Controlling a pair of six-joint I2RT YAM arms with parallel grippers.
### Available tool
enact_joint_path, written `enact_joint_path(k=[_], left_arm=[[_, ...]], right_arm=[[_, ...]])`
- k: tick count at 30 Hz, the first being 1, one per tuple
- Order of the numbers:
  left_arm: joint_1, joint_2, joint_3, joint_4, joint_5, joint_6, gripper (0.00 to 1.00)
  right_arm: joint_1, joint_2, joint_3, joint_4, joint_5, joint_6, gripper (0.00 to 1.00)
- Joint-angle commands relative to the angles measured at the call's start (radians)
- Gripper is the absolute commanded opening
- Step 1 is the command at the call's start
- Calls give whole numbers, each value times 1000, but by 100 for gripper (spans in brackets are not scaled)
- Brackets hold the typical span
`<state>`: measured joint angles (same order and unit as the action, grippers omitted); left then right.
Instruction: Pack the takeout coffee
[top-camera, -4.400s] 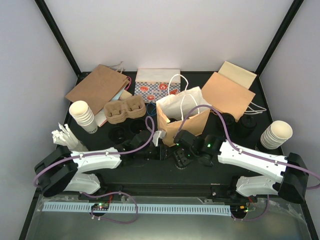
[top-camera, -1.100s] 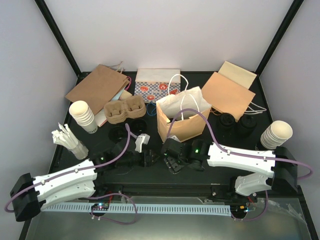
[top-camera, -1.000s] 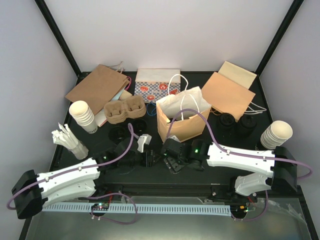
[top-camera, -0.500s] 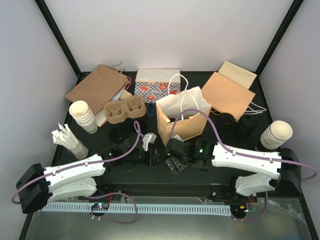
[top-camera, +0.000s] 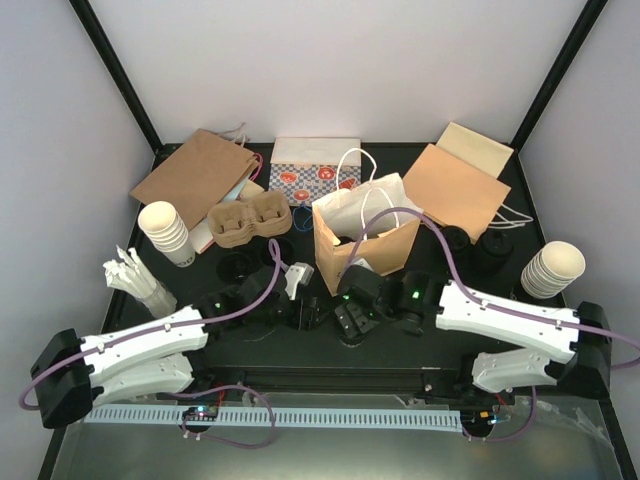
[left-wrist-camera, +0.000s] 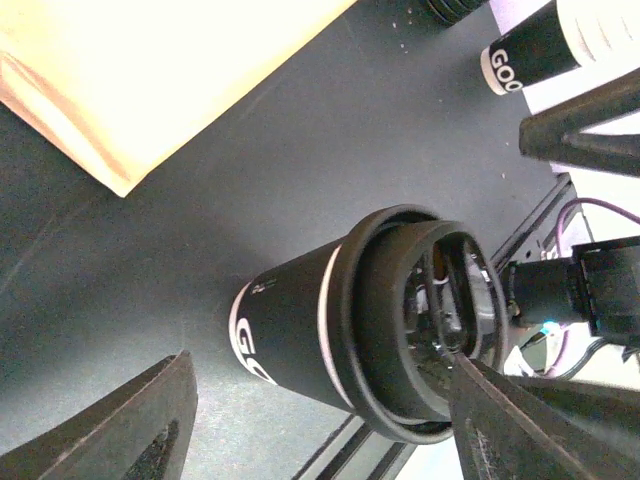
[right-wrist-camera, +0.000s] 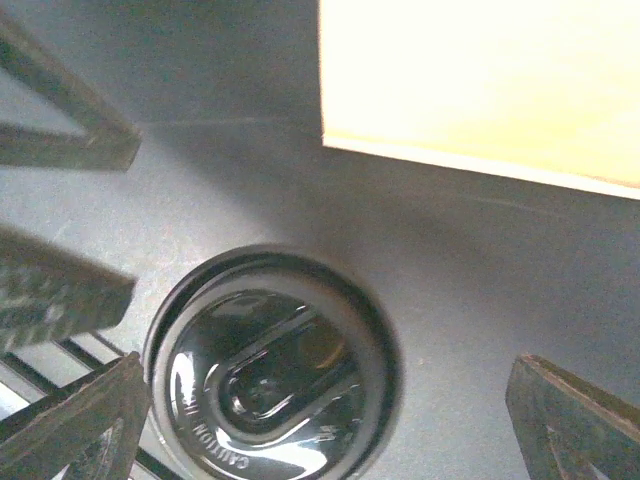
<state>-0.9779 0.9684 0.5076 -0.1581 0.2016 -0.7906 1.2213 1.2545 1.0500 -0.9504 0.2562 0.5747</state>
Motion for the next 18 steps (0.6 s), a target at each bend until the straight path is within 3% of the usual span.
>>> enact_joint_path(k=[1,5,16,18], left_arm=[[-28,-15,91,-82,-37,83,78],[-104,-12,159,-177,-174,121,98],[-266,154,404,-385,-329,239,99],[-281,205,453,-423,-333,257,99]], right_arm=[[-78,-80,-4,24,-17,10,100],[-165,-170,-65,73,-96,12,100],[-374,-480,-358,233,-270,85,100],[-411,-499,-397,257,-340,104,95]])
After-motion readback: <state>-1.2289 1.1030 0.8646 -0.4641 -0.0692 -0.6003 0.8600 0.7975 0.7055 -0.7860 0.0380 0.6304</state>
